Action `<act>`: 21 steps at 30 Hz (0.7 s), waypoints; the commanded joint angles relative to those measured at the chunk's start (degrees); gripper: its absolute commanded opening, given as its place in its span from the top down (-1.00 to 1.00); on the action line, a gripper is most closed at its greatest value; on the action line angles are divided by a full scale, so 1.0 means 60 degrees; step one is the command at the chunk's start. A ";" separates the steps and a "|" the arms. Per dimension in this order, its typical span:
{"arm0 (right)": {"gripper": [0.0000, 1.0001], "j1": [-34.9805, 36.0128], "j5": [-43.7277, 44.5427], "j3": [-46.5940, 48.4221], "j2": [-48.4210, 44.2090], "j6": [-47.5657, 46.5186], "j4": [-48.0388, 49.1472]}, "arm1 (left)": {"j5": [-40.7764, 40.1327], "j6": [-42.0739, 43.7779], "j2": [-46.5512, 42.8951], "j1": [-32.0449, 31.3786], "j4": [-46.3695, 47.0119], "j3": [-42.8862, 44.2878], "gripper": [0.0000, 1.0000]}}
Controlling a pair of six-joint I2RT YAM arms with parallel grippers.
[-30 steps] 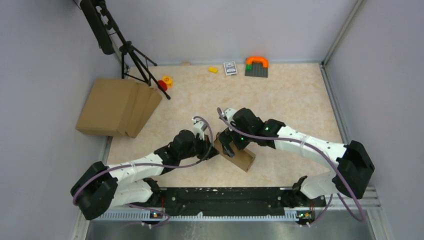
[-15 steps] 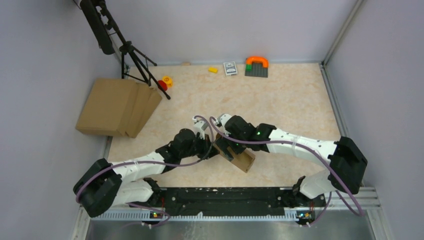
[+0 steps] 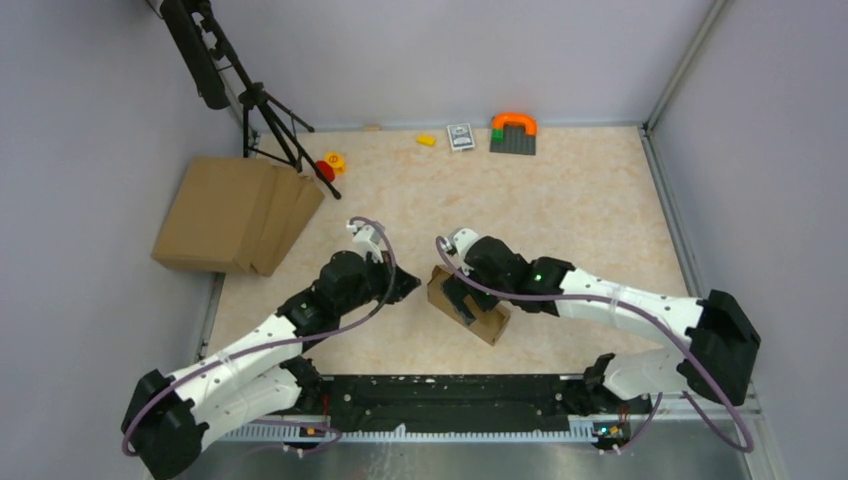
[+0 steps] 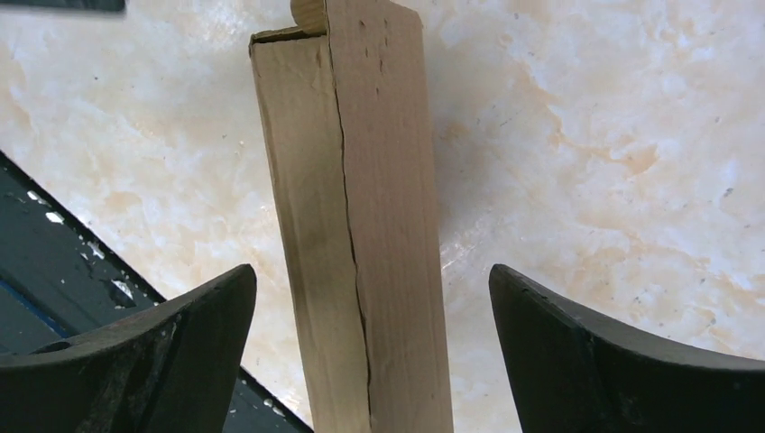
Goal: Fold the paper box
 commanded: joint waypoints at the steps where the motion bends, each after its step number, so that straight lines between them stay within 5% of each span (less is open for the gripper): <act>1: -0.98 0.0133 0.0061 -0.0518 -0.1031 -0.0155 0.0793 | -0.1539 -0.1706 -0.0738 0.0161 -0.0978 0.0468 1.00; 4: -0.98 0.0133 -0.0082 -0.0923 -0.1448 -0.0196 0.1004 | -0.0304 -0.2265 -0.0582 0.0192 -0.0361 0.0859 0.92; 6: -0.98 0.0140 -0.0246 -0.1167 -0.1665 -0.0179 0.1160 | 0.0109 -0.2825 -0.0244 0.0192 -0.0002 0.1189 0.65; 9: -0.98 0.0141 -0.0448 -0.1327 -0.1680 -0.0164 0.1218 | 0.0753 -0.3526 0.0227 0.0192 0.0603 0.1515 0.53; 11: -0.98 0.0134 -0.0329 -0.1258 -0.1498 -0.0105 0.1086 | 0.0941 -0.4073 0.0531 0.0192 0.1136 0.1562 0.22; 21: -0.85 0.0151 -0.0378 -0.1187 -0.1211 -0.0136 0.1184 | 0.1204 -0.5361 0.1875 0.0149 0.1858 0.1772 0.19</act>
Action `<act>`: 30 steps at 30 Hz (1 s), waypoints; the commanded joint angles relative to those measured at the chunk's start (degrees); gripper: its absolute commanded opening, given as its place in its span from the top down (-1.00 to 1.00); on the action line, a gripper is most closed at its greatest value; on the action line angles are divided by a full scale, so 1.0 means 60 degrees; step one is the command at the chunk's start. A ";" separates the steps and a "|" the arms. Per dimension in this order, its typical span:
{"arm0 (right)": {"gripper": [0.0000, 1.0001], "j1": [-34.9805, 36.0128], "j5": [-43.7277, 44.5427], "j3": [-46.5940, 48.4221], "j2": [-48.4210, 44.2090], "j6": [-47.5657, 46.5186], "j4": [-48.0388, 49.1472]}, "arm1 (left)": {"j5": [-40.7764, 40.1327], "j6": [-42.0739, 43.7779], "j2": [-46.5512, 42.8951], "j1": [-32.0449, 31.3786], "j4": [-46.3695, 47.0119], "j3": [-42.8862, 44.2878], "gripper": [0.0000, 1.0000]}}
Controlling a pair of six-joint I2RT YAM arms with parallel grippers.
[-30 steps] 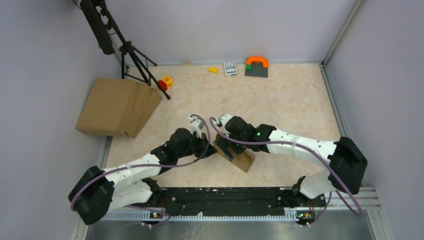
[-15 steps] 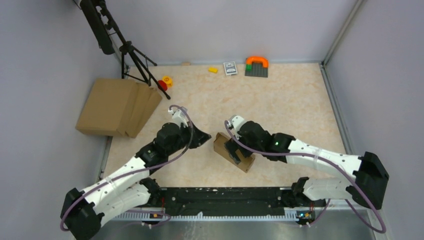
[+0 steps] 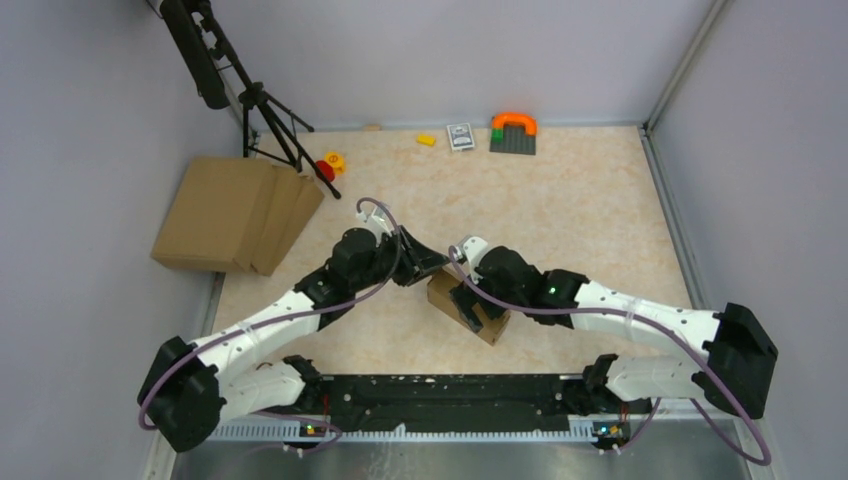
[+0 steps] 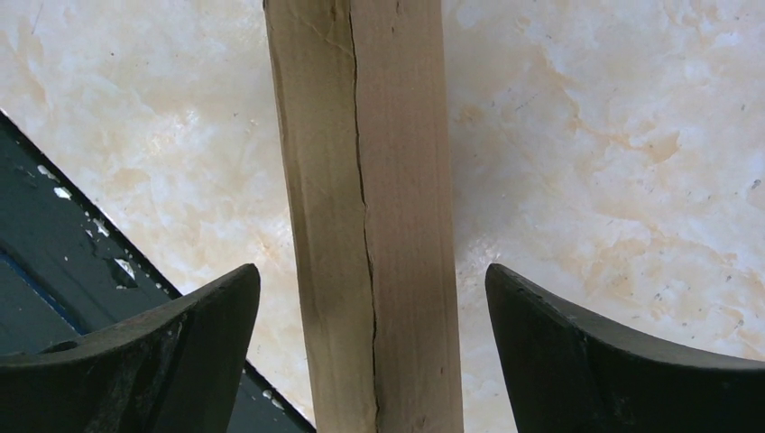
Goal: Fold the paper box
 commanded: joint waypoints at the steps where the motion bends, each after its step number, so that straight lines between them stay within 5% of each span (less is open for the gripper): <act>1: -0.83 0.0115 -0.0139 0.0081 0.0137 -0.0057 0.0476 | 0.0317 -0.0703 0.0524 -0.0036 0.0748 0.0489 0.18; 8: -0.74 0.0120 -0.0218 -0.0051 0.0153 -0.0019 0.0584 | -0.0298 -0.1072 0.0900 -0.0088 0.0212 0.0714 0.18; 21: -0.65 0.0161 -0.0234 -0.0007 0.0273 -0.0004 0.0584 | -0.0117 -0.1474 0.1873 -0.0348 0.0443 0.0895 0.85; 30: -0.57 0.0194 -0.0077 0.0123 0.0459 -0.0034 0.0468 | -0.0055 -0.1600 0.2036 -0.0450 0.0678 0.0610 0.94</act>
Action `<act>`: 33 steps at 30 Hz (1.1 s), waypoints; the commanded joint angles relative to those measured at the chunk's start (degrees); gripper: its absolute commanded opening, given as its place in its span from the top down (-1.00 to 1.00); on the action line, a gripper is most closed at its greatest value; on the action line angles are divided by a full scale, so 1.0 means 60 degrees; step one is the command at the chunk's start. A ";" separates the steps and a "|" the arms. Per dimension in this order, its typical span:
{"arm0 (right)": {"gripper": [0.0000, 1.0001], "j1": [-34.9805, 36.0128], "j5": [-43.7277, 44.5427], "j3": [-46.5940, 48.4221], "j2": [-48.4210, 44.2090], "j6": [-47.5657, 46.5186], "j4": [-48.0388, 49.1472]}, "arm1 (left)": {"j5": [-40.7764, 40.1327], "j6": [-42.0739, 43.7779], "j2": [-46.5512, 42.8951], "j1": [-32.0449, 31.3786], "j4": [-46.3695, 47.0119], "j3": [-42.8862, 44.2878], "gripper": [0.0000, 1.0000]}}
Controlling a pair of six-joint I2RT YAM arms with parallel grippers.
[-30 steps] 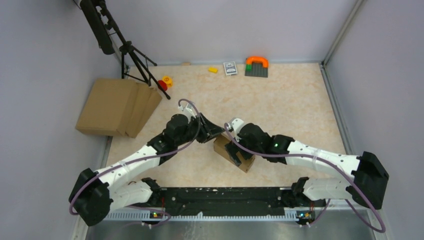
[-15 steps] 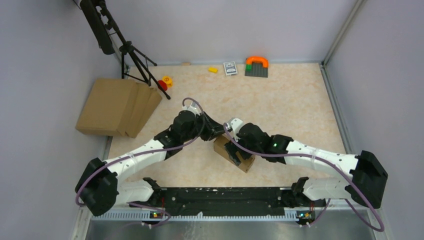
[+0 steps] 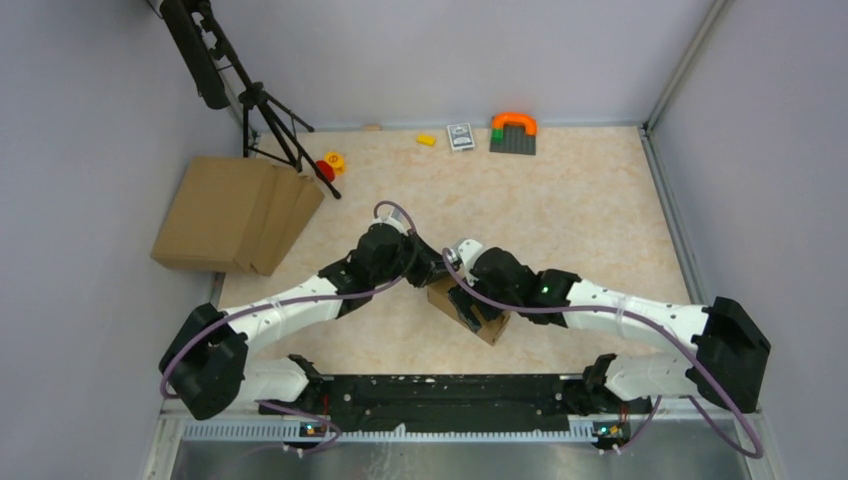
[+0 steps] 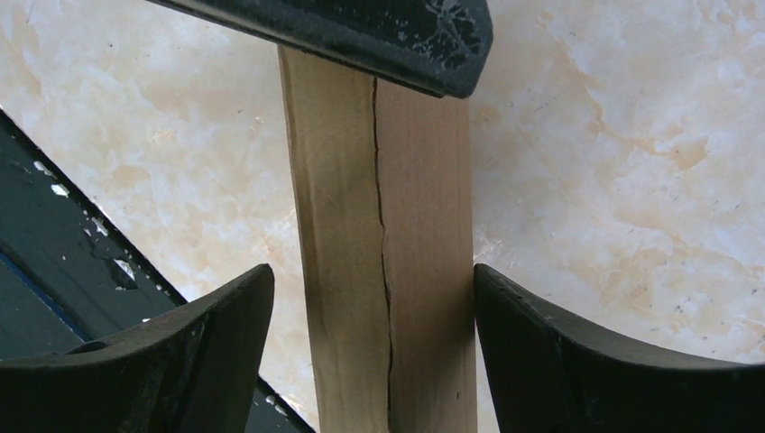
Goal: Fold the paper box
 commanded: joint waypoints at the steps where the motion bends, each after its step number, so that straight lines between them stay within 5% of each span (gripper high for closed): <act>1: -0.55 0.0156 0.0101 0.0141 0.0088 -0.0053 0.0190 | 0.0042 -0.0124 0.0061 -0.0075 0.0522 -0.0050 0.95; 33: -0.32 0.0172 0.0434 0.0301 0.0226 0.0066 0.0035 | 0.0125 -0.0421 0.0193 -0.0223 0.0971 -0.0883 1.00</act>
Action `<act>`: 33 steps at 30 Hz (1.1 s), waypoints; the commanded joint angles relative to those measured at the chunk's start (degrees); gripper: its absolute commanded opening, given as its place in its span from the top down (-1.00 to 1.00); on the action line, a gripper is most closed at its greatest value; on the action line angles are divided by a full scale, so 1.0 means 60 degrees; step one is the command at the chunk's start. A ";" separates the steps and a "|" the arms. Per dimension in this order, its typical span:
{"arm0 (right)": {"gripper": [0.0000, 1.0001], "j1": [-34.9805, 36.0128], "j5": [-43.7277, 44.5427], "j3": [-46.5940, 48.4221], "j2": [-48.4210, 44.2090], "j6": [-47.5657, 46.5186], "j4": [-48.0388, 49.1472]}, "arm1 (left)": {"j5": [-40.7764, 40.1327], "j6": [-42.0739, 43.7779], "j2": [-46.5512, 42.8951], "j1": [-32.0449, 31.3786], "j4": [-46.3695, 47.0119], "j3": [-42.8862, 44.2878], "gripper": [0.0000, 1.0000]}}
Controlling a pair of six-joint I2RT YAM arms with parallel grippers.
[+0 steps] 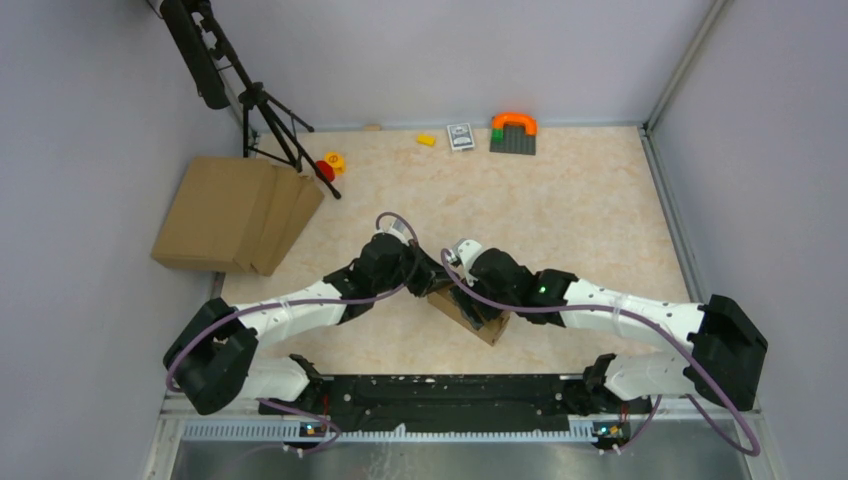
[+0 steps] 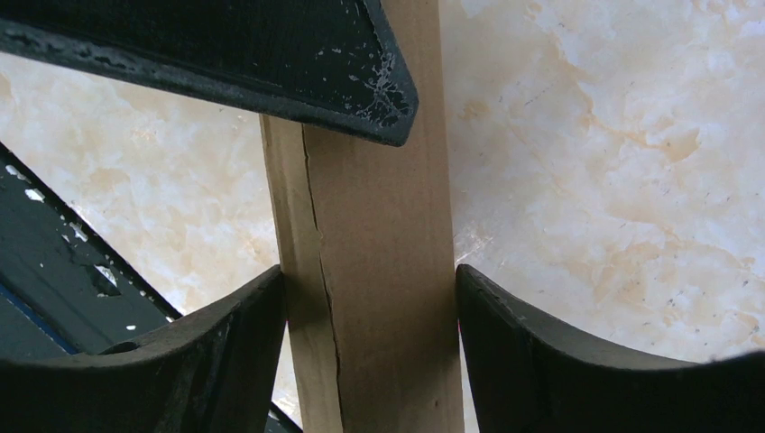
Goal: Fold the paper box
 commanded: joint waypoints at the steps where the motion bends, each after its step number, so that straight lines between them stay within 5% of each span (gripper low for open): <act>1: -0.31 0.0134 0.0161 0.0300 0.0020 0.0053 0.0053 | 0.0057 0.0034 -0.0129 -0.0062 0.0243 -0.0162 1.00; 9: -0.07 0.0128 0.0181 0.0359 0.0037 0.0057 0.0007 | 0.0072 0.0016 -0.0121 -0.0091 0.0277 -0.0210 1.00; 33: -0.05 0.0127 0.0413 0.0367 0.0068 0.0130 -0.0032 | 0.0211 -0.0090 0.0178 -0.0220 0.1116 -0.0719 1.00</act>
